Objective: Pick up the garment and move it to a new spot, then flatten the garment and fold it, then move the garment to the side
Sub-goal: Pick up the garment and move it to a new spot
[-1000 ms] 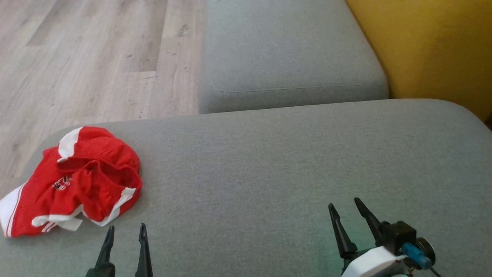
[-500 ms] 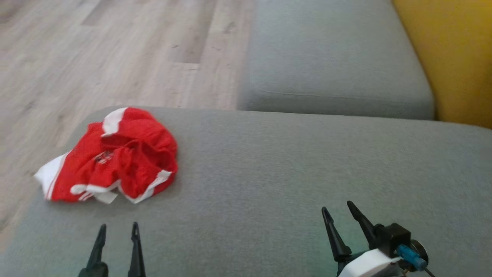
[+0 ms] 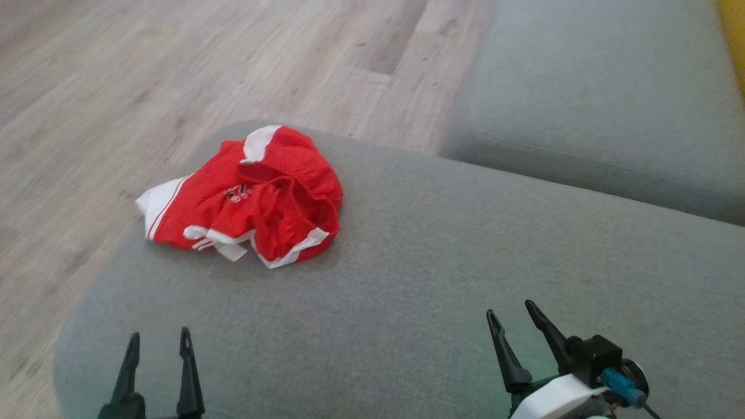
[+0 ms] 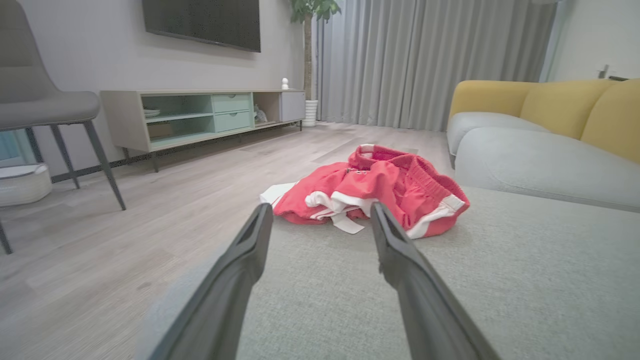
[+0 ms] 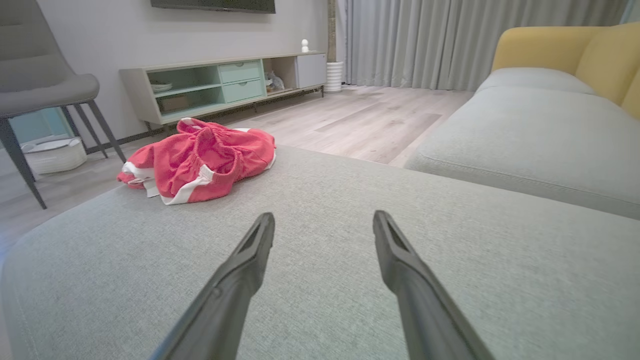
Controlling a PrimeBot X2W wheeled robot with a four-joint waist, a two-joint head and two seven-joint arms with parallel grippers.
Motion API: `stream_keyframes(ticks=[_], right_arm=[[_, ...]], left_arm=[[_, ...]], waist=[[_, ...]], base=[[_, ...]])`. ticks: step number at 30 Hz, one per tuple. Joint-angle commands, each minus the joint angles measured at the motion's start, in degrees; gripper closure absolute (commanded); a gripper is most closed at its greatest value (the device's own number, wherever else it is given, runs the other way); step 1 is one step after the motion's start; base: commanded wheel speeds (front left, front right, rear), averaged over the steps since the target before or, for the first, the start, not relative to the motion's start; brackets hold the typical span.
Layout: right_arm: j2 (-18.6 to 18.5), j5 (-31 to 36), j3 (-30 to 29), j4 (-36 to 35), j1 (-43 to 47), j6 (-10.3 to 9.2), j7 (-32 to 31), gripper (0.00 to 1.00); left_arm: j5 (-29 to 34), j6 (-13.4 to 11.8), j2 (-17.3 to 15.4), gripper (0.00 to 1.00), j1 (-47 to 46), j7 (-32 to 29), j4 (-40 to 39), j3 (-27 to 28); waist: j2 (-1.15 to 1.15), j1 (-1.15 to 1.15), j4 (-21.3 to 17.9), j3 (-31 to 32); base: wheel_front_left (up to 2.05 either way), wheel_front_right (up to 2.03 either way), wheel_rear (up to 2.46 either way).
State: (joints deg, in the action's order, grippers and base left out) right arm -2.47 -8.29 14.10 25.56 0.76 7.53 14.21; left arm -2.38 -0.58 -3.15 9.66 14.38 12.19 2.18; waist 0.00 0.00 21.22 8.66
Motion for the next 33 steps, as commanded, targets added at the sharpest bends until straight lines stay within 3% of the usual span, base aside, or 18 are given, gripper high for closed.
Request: stream_keyframes(ticks=[1, 10, 13, 16, 20, 25, 33], right_arm=[[-0.4, 1.0, 0.8, -2.1, -2.1, -0.04, 0.8, 0.00], [-0.4, 5.9, -2.2, -3.4, -2.2, -0.04, 0.8, 0.00], [-0.4, 9.3, -4.0, -4.0, -4.2, -0.04, 0.8, 0.00], [-0.4, 12.4, -5.5, -4.4, -6.1, -0.04, 0.8, 0.00], [-1.0, 15.8, -6.9, -5.2, -7.7, -0.04, 0.8, 0.00], [-4.1, 17.3, -8.4, -7.3, -9.3, -0.04, 0.8, 0.00], [-7.7, 18.1, -9.7, -10.4, -9.7, -0.04, 0.8, 0.00]], left_arm=[[0.6, -0.5, -0.2, 0.00, -3.7, 0.6, -3.1, 2.2], [1.6, 1.0, -1.5, 0.00, -9.7, 0.6, -12.4, 1.9], [2.2, 2.0, -3.3, 0.00, -15.9, 0.6, -15.9, 1.4], [2.5, 3.7, -6.4, 0.00, -23.4, 0.6, -14.5, 1.3], [2.2, 5.5, -10.3, 0.00, -35.0, 0.6, -5.3, 0.8], [1.3, 7.4, -12.6, 0.00, -50.3, -1.1, 13.4, -3.3], [-2.3, 8.0, -12.4, 0.00, -65.8, -5.8, 39.8, -10.4]], waist=[[0.00, 0.00, 2.0, -1.9], [0.00, 0.00, 4.1, -8.3], [0.00, 0.00, 3.6, -13.0], [0.00, 0.00, 2.8, -16.8], [0.00, 0.00, 1.7, -20.9], [0.00, 0.00, 1.4, -26.2], [0.00, 0.00, 0.7, -31.9]], base=[[0.00, 0.00, 0.00], [0.00, 0.00, 0.00], [0.00, 0.00, 0.00], [0.00, 0.00, 0.00], [0.00, 0.00, 0.00], [0.00, 0.00, 0.00], [0.00, 0.00, 0.00]])
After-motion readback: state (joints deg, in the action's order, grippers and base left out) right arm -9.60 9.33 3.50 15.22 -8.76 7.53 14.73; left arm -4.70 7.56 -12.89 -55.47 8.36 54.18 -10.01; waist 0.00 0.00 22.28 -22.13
